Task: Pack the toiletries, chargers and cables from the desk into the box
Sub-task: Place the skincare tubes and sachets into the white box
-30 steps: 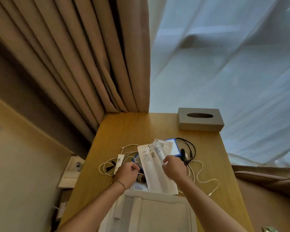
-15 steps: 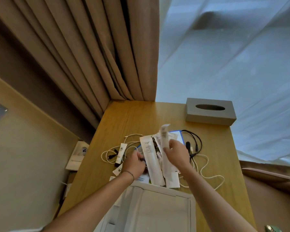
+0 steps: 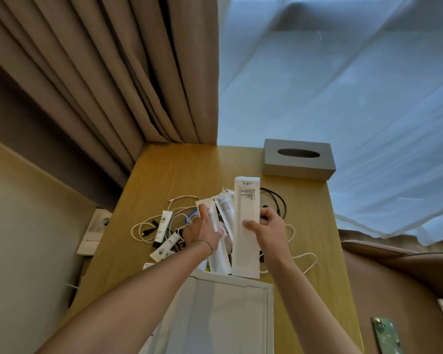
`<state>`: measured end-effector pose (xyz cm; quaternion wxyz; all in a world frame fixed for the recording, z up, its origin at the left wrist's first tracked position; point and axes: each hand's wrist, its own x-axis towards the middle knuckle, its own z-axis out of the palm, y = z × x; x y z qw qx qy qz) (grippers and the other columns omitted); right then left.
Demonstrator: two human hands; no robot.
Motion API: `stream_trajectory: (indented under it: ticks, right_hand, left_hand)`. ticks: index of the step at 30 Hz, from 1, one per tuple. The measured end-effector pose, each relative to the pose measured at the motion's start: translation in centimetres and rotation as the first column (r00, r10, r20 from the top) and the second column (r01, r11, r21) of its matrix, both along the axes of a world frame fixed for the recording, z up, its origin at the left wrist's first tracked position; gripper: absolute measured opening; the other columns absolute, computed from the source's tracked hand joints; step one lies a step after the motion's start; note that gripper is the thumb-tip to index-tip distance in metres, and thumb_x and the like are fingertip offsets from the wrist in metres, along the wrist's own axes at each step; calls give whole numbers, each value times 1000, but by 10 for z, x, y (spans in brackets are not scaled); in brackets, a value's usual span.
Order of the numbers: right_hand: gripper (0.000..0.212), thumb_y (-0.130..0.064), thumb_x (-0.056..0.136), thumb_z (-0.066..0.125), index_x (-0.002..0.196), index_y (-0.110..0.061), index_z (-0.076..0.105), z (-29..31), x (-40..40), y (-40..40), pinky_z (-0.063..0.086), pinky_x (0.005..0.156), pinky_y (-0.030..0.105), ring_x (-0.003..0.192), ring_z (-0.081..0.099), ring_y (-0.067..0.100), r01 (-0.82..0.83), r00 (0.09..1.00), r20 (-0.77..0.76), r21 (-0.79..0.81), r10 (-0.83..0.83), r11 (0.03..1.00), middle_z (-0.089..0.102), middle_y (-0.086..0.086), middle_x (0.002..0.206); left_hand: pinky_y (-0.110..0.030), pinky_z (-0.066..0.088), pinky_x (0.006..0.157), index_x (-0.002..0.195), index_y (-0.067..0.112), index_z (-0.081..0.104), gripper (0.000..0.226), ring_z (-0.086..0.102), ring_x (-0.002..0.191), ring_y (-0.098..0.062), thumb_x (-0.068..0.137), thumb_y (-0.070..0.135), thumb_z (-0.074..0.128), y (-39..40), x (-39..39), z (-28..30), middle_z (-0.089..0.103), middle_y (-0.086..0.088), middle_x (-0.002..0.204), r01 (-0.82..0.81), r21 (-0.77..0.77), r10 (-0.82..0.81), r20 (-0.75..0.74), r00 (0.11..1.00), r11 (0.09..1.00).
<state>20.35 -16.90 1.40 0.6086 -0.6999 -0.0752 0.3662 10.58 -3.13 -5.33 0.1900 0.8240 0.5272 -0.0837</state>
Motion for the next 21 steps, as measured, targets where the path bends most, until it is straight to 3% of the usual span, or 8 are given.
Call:
stream_trajectory:
  ticks: [3,5,8,10,12,16,21]
  right_hand:
    - [28,-6,80,78,102,-12,61,9,-8,-7,62,70,40,78,76,16,-7,1000,-7,16,7,1000,78,-4,86]
    - [28,-4,79,79,101,-10,62,15,-13,-12,62,75,45,83,76,20,-7,1000,-28,48,9,999,79,1,90]
    - [30,-3,80,78,104,-11,63,23,-21,-22,62,77,44,86,76,19,-32,999,-27,72,34,997,79,1,94]
    - [34,0,80,77,109,-13,65,29,-28,-28,61,79,43,90,76,20,-51,998,-30,94,54,994,79,2,98]
    - [37,5,80,75,112,-14,69,34,-36,-35,61,78,38,93,76,22,-71,996,-40,133,77,989,79,4,100]
    - [37,8,81,71,112,-13,73,36,-61,-51,62,81,39,95,75,27,-125,991,-26,174,132,977,79,8,103]
    - [35,3,80,75,106,-20,76,24,-96,-65,60,76,28,96,75,16,-185,982,56,51,182,981,79,-3,102]
  left_hand:
    - [-36,48,63,143,25,8,94,66,81,-29,80,39,77,1,1,-4,68,-6,102,-35,9,35,42,999,999]
    - [-36,47,63,143,28,10,95,66,80,-28,78,25,79,3,1,-6,68,-4,101,-121,-27,123,150,981,992]
    - [-37,54,70,127,25,41,63,66,85,-28,76,16,77,11,1,-2,68,2,100,-223,-180,267,276,923,958]
    - [-39,57,74,105,21,65,28,67,85,-25,79,22,75,14,-3,2,73,3,96,-173,-233,242,313,918,957]
    - [-42,59,76,93,20,73,11,69,82,-23,83,25,73,14,-7,8,75,1,92,-122,-261,221,397,891,958]
    - [-29,54,69,101,19,72,13,69,89,-19,88,22,73,14,-19,33,74,3,97,-128,-292,285,598,749,948]
    - [-33,58,83,121,10,63,29,66,101,-15,94,22,67,11,-47,77,69,0,112,-107,-344,346,770,536,933]
